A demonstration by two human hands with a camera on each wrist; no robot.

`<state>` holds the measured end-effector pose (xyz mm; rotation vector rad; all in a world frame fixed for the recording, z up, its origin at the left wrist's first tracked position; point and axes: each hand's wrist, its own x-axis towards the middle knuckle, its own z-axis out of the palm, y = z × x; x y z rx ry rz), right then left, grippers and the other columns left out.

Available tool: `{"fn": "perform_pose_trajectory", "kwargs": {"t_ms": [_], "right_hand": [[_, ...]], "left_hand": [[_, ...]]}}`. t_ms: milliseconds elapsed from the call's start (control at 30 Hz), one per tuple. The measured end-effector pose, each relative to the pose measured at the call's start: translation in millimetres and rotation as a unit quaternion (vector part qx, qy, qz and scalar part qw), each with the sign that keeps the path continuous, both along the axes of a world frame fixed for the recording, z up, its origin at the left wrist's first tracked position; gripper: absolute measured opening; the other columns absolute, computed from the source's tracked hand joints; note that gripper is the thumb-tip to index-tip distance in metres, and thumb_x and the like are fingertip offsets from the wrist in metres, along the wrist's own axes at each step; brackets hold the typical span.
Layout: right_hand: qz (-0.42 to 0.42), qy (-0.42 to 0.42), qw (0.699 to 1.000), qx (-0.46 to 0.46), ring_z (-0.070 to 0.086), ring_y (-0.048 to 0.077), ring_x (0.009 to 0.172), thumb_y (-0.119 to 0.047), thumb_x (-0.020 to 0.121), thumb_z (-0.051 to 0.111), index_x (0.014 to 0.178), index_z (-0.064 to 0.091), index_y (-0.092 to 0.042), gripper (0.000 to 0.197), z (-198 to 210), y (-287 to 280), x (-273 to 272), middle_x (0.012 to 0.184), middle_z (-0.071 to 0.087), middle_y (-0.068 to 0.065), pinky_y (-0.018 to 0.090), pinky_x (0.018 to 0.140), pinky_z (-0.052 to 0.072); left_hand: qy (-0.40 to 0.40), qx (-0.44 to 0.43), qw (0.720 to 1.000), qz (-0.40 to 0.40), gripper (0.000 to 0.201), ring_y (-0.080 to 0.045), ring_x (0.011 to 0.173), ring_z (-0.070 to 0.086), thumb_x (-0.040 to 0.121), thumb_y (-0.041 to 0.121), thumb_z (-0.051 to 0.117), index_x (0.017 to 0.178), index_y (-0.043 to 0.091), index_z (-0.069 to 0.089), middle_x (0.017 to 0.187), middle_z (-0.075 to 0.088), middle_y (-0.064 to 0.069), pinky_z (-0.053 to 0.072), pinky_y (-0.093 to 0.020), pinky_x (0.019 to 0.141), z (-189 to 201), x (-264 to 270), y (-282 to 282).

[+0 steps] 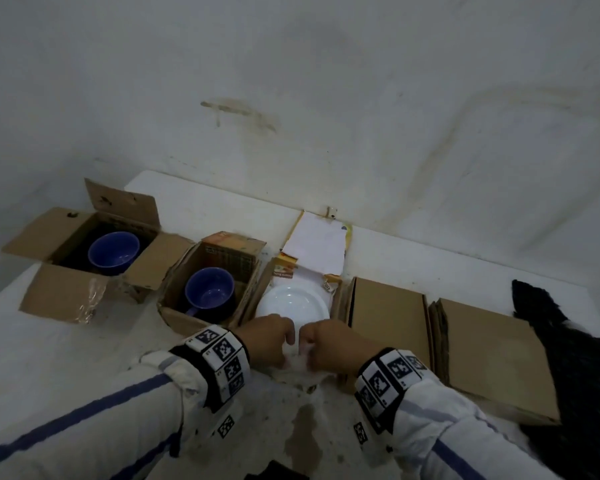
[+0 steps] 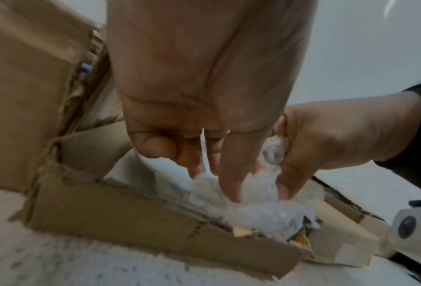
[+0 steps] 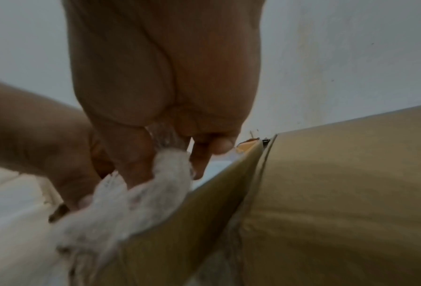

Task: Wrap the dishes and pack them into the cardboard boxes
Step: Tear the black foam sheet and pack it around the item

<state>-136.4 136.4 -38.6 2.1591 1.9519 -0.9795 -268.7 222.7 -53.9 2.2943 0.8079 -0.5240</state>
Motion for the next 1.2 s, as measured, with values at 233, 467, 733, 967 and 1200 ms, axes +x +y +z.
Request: {"fn": "perform_pose_trajectory", "kwargs": {"t_ms": [233, 467, 733, 967, 1200], "right_hand": [[0.042, -0.009, 0.998, 0.049, 0.051, 0.028, 0.088, -0.007, 0.080, 0.061, 0.103, 0.062, -0.009, 0.023, -12.5, -1.8, -8.9, 0.097, 0.041, 0.004, 0.024, 0.066, 0.031], [0.097, -0.066, 0.991, 0.066, 0.055, 0.027, 0.091, -0.014, 0.081, 0.059, 0.087, 0.061, -0.016, 0.006, -13.3, -3.2, -6.6, 0.095, 0.057, 0.006, 0.027, 0.074, 0.033], [0.135, -0.216, 0.967, 0.010, 0.040, 0.021, 0.088, -0.039, 0.088, 0.048, 0.091, 0.069, -0.017, 0.031, -3.4, 1.0, -7.5, 0.076, 0.055, -0.001, 0.039, 0.085, 0.027], [0.106, -0.218, 0.970, 0.029, 0.045, 0.030, 0.105, -0.023, 0.088, 0.052, 0.098, 0.067, -0.016, 0.019, -18.0, -11.1, -17.3, 0.094, 0.063, 0.008, 0.047, 0.097, 0.025], [0.121, -0.216, 0.969, -0.013, 0.040, 0.026, 0.110, -0.033, 0.089, 0.051, 0.096, 0.069, -0.016, 0.026, -16.5, -7.8, -16.2, 0.093, 0.062, 0.002, 0.046, 0.100, 0.022]], "left_hand": [[0.037, 0.007, 0.999, -0.038, 0.046, -0.022, 0.107, 0.054, 0.081, 0.033, 0.069, 0.123, 0.020, 0.055, 0.122, 0.050, -0.005, 0.046, -0.029, 0.085, -3.7, -3.8, 1.9], [0.017, 0.072, 0.994, -0.074, 0.027, -0.027, 0.099, 0.058, 0.087, 0.025, 0.060, 0.108, 0.009, 0.060, 0.112, 0.059, -0.012, 0.044, -0.029, 0.076, -4.7, -3.2, -4.2], [-0.022, 0.105, 0.992, -0.070, 0.024, -0.029, 0.106, 0.055, 0.092, 0.011, 0.051, 0.114, 0.009, 0.062, 0.119, 0.051, -0.011, 0.043, -0.028, 0.084, -9.3, -2.9, -8.7], [0.015, 0.053, 0.995, -0.085, 0.030, -0.028, 0.110, 0.057, 0.096, 0.015, 0.045, 0.113, 0.003, 0.067, 0.118, 0.064, -0.013, 0.043, -0.034, 0.098, -10.0, 1.0, -4.0], [-0.007, 0.103, 0.992, -0.070, 0.027, -0.030, 0.112, 0.056, 0.096, 0.013, 0.048, 0.116, 0.002, 0.062, 0.122, 0.059, -0.016, 0.043, -0.032, 0.098, -15.2, 1.2, -12.8]]}}
